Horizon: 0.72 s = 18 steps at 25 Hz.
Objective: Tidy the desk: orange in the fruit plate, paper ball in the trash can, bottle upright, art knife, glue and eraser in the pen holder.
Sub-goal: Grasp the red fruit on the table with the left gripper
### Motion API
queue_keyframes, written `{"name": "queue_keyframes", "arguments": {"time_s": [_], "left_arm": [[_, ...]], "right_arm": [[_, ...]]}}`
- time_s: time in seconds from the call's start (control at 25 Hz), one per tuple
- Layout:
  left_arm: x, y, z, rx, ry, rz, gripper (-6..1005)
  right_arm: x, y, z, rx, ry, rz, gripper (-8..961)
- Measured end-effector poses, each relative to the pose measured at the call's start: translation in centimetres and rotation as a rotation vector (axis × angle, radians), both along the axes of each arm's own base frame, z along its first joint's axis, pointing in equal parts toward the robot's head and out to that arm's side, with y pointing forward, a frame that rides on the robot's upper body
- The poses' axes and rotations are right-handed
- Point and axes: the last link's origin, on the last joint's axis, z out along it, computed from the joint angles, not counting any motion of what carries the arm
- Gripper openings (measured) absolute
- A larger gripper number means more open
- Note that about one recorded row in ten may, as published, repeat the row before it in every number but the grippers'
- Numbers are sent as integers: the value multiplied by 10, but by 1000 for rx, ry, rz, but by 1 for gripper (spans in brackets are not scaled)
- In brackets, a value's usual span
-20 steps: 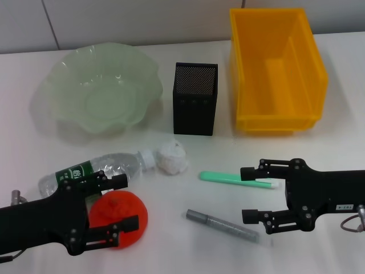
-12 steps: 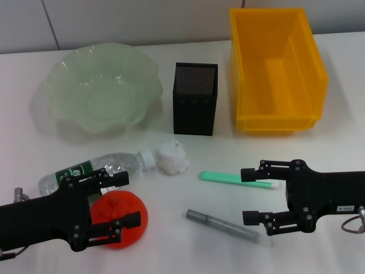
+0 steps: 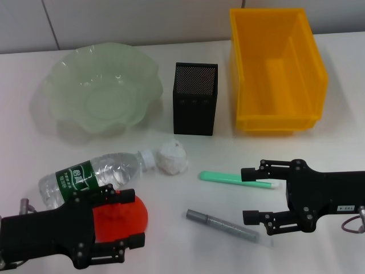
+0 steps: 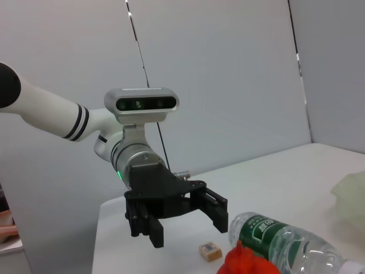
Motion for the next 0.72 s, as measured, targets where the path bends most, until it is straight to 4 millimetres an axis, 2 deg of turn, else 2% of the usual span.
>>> {"name": "queue_keyframes", "arguments": {"time_s": [0.36,0.48,0.72], "left_arm": [[-9,-3,-10,-13,67,15,767],[-20,-2,-13,33,113,59,765],[-22,1,-16,89,118,44,762]], "right_arm": [[-1,0,3,-3,-3,5,794],[-1,0,3,-4,-1,4,794],[-1,0,3,-14,1,-3,794]]}}
